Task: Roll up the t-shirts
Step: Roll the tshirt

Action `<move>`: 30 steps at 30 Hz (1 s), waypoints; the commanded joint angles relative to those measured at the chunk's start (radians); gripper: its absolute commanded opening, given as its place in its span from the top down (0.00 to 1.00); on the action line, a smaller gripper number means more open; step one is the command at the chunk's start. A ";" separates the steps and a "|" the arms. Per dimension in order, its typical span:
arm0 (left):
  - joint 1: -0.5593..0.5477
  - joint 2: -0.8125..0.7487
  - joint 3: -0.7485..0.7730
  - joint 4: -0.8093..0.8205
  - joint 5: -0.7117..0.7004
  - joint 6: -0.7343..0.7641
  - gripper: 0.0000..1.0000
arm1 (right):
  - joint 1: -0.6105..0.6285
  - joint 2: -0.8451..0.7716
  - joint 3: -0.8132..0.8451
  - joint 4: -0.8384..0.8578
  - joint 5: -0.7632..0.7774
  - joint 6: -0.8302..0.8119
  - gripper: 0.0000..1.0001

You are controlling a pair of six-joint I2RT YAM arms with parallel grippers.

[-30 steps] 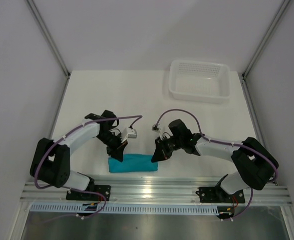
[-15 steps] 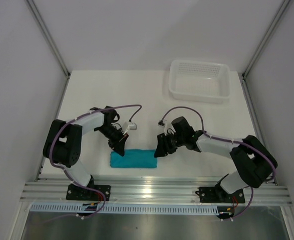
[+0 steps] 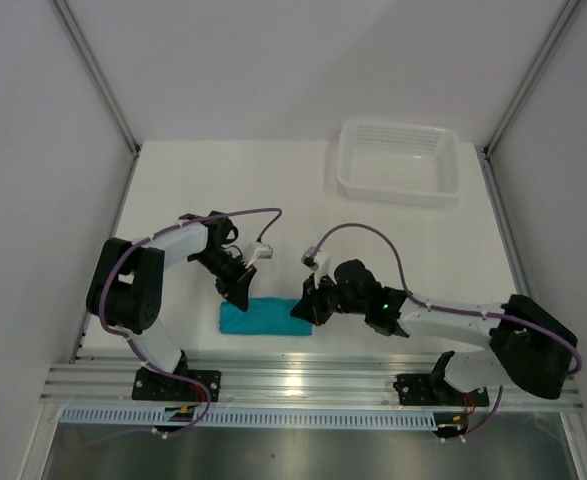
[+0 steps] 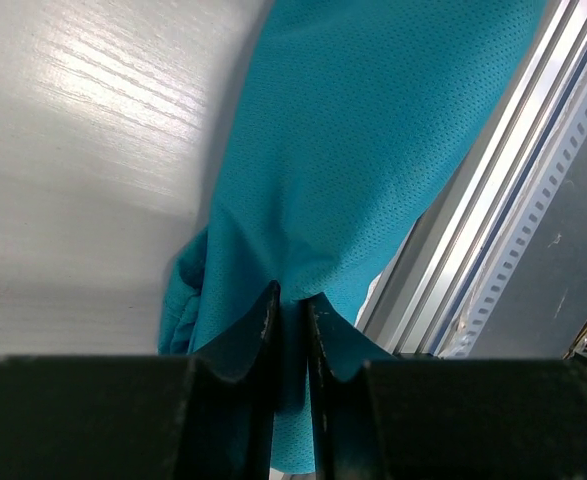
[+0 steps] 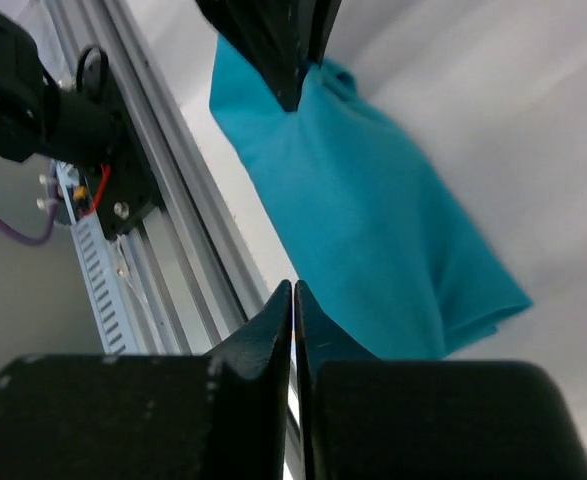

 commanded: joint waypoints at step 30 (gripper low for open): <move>0.010 -0.049 0.011 0.050 -0.078 -0.008 0.77 | 0.024 0.433 0.080 0.481 0.020 0.114 0.99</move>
